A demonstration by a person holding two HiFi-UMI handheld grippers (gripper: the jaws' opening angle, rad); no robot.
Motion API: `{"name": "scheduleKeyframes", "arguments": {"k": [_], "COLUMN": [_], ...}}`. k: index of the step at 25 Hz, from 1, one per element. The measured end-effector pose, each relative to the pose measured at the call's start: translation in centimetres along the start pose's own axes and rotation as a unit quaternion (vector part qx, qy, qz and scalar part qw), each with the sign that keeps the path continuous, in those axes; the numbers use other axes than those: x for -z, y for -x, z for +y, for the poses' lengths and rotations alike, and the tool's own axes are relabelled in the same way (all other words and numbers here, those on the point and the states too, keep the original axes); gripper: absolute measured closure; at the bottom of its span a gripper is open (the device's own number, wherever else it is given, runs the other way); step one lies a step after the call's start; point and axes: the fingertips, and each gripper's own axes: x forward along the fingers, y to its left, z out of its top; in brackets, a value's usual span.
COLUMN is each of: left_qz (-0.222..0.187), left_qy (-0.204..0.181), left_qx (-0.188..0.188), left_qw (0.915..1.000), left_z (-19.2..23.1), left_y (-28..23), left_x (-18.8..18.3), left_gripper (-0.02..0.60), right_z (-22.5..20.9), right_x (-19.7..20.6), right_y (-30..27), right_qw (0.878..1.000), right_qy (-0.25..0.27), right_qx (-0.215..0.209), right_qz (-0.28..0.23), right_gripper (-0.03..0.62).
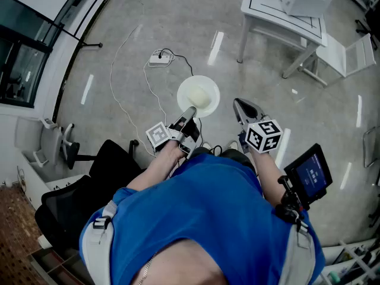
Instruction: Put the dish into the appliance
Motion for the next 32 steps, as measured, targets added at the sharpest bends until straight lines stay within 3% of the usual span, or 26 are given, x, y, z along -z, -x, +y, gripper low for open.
{"name": "scheduleKeyframes", "arguments": {"k": [32], "left_qz": [-0.003], "left_qy": [-0.001], "left_qx": [0.003], "left_qw": [1.0], "left_z": [-0.3], "left_y": [0.7], "left_x": [-2.4], "left_gripper": [0.555], "right_z": [2.2], "right_x": [-0.6], "right_y": [-2.5], "right_qw": [1.0], "right_qy": [0.012], "right_qx": [-0.012], "right_qz": [0.0], "right_gripper": [0.592]}}
